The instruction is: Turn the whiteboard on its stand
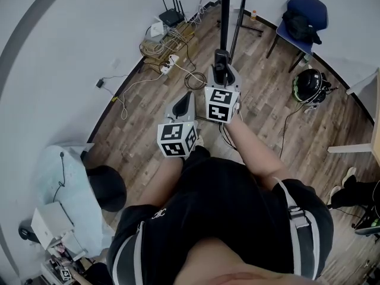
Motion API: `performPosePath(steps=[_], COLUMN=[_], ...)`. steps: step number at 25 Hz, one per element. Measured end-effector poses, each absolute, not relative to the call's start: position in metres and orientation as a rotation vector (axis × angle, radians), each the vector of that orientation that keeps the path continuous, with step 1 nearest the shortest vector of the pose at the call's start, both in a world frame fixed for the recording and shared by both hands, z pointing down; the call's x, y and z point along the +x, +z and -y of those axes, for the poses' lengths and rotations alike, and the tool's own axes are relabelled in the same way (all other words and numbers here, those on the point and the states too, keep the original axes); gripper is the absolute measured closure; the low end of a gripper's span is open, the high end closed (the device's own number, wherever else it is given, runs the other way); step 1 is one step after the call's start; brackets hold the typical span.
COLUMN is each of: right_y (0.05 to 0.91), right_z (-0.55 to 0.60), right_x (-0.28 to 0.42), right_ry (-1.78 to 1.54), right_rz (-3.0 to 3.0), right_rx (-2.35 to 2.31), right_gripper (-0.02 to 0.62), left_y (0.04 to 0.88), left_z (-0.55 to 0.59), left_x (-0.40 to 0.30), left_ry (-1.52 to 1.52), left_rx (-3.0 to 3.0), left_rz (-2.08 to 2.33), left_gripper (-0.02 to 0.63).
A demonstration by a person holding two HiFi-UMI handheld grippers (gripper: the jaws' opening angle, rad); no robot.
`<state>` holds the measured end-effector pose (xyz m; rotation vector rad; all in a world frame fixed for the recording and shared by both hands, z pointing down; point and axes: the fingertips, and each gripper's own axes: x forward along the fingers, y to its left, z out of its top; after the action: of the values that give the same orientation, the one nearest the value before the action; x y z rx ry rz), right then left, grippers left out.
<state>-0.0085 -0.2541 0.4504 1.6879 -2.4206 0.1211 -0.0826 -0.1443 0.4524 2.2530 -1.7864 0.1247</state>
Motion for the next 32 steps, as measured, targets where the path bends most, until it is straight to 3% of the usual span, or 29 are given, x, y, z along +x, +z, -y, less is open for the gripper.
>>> performPosePath(steps=[32], right_y=[0.451], right_z=[0.169], right_x=[0.056], right_ry=[0.103], right_rz=[2.461], right_rx=[1.675], right_gripper=[0.413], left_y=[0.459], left_z=[0.095], left_x=[-0.02], left_ry=[0.174], left_rx=[2.372], left_rz=[1.623], left_gripper=[0.598])
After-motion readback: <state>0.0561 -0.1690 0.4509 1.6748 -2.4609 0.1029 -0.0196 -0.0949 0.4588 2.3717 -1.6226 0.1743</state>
